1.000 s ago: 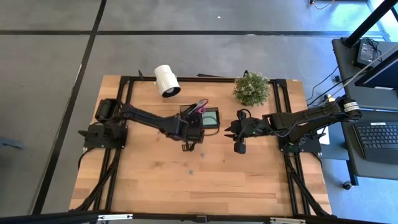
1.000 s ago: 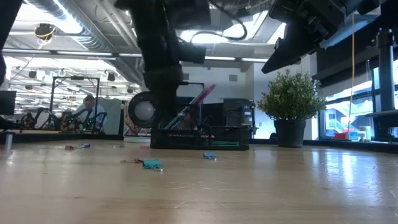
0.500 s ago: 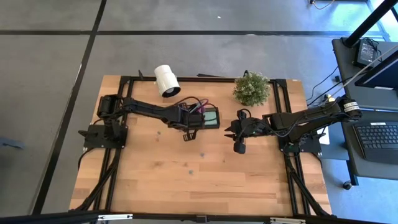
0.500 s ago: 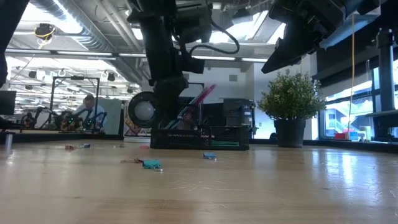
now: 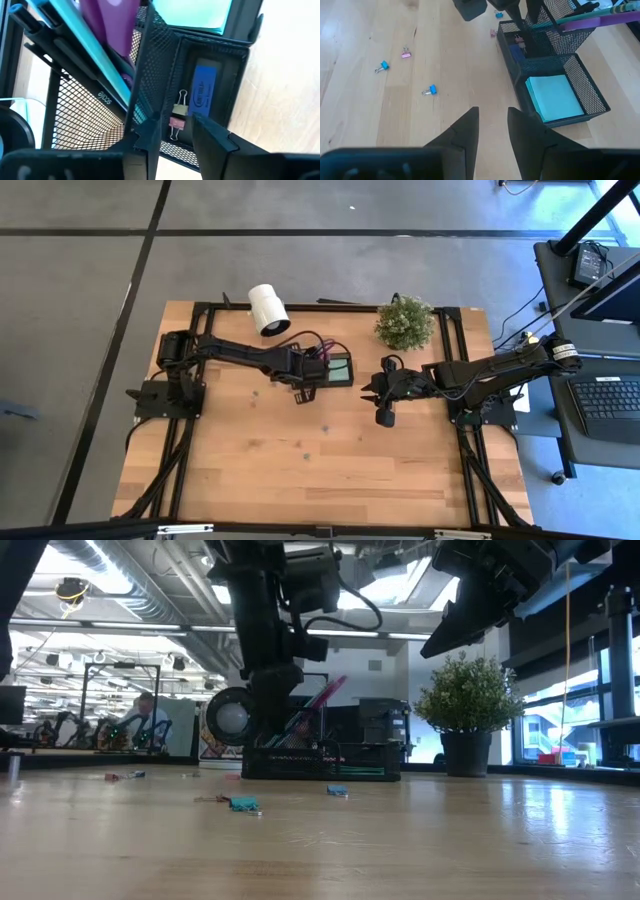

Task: Pick and place office supplies into organizer
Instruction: Put the blue binder clip into the black desk organizer

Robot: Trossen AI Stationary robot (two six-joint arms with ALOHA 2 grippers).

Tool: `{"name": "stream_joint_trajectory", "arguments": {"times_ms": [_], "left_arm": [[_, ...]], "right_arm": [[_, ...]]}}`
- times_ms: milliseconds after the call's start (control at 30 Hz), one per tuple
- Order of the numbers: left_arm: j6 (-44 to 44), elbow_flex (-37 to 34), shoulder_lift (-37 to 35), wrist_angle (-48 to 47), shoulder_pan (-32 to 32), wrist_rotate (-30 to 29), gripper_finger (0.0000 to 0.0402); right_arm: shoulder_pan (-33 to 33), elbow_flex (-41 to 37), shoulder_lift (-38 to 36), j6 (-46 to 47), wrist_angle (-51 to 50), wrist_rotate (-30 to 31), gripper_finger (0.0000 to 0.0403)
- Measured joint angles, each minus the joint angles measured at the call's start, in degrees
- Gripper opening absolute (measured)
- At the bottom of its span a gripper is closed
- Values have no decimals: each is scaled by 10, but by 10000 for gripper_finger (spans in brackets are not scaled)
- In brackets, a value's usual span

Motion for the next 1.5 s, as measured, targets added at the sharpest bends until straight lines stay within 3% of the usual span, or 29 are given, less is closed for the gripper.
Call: {"name": "stream_joint_trajectory", "arguments": {"times_ms": [233,500,700,933,1200,1500], "left_arm": [[-5,1,-1,-14,-2,38,115],[-173,1,-21,-151,-20,72,116],[-184,-2,-31,-197,-28,88,117],[-139,-76,-97,-133,-31,90,117],[-82,-255,-251,91,-26,86,118],[-19,-378,-278,157,-3,130,153]], "right_arm": [[0,0,0,0,0,0,107],[0,0,0,0,-3,0,107],[-2,0,0,-3,-3,0,107],[-3,0,0,-2,-3,0,107],[-12,0,0,-2,-1,0,107],[-38,0,0,0,-1,0,107]]}}
